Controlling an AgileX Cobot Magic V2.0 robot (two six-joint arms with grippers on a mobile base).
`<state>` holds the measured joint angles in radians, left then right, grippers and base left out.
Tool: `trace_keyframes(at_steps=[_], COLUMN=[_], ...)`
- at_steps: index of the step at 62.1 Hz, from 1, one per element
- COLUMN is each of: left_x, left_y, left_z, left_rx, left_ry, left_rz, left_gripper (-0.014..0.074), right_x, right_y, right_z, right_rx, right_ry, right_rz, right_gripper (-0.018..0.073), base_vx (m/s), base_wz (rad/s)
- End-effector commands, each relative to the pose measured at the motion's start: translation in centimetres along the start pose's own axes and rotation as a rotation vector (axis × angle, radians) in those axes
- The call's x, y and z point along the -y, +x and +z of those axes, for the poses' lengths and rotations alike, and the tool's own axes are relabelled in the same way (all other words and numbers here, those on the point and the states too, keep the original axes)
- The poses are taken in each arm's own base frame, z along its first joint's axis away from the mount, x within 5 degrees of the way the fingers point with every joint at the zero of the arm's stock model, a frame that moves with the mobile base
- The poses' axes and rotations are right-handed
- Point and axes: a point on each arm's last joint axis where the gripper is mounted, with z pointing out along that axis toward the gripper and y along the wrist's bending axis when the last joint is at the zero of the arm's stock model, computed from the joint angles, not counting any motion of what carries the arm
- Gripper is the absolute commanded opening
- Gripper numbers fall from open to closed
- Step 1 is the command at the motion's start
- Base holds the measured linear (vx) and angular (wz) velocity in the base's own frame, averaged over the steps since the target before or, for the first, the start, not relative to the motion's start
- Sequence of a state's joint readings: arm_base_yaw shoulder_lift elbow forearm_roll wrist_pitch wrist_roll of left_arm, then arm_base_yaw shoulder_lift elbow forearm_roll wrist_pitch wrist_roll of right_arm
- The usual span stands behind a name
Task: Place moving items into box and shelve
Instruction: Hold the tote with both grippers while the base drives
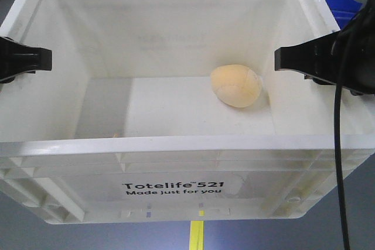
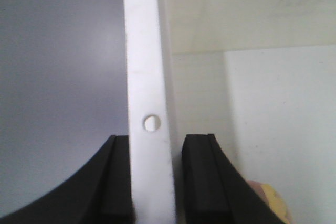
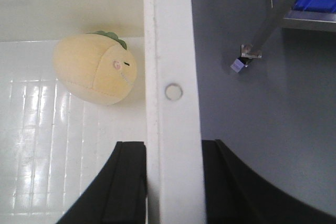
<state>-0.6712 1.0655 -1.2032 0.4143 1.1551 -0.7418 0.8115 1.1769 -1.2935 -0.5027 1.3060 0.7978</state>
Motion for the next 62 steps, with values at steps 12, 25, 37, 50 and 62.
trace_keyframes(at_steps=[12,25,37,50,62], left_x=[0.67,0.66,0.66,0.66,0.67], left_y=[-1.62,-1.63,-1.63,-1.63,-1.62], left_z=[-1.63,-1.63,-1.63,-1.63,-1.63], left_rx=[0.168,0.169,0.169,0.169,0.168], left_ry=[0.116,0.116,0.116,0.116,0.116], left_rz=[0.005,0.005,0.005,0.005,0.005], left_gripper=[0.0094,0.0094,0.0094,0.0094,0.0094], right_x=[0.70,0.70,0.70,0.70,0.70], right_y=[-1.18,-1.18,-1.18,-1.18,-1.18], right_z=[-1.74,-1.74,-1.74,-1.74,-1.74], right_rx=[0.116,0.116,0.116,0.116,0.116], right_ry=[-0.014,-0.014,-0.014,-0.014,-0.014], right_rz=[-0.001,-0.001,-0.001,-0.001,-0.001], right_gripper=[0.0001,0.0001,0.0001,0.0001,0.0001], base_vx=[0.49,0.51,0.51,0.51,0.51], base_wz=[-0.02,-0.06,-0.08,-0.07,-0.07])
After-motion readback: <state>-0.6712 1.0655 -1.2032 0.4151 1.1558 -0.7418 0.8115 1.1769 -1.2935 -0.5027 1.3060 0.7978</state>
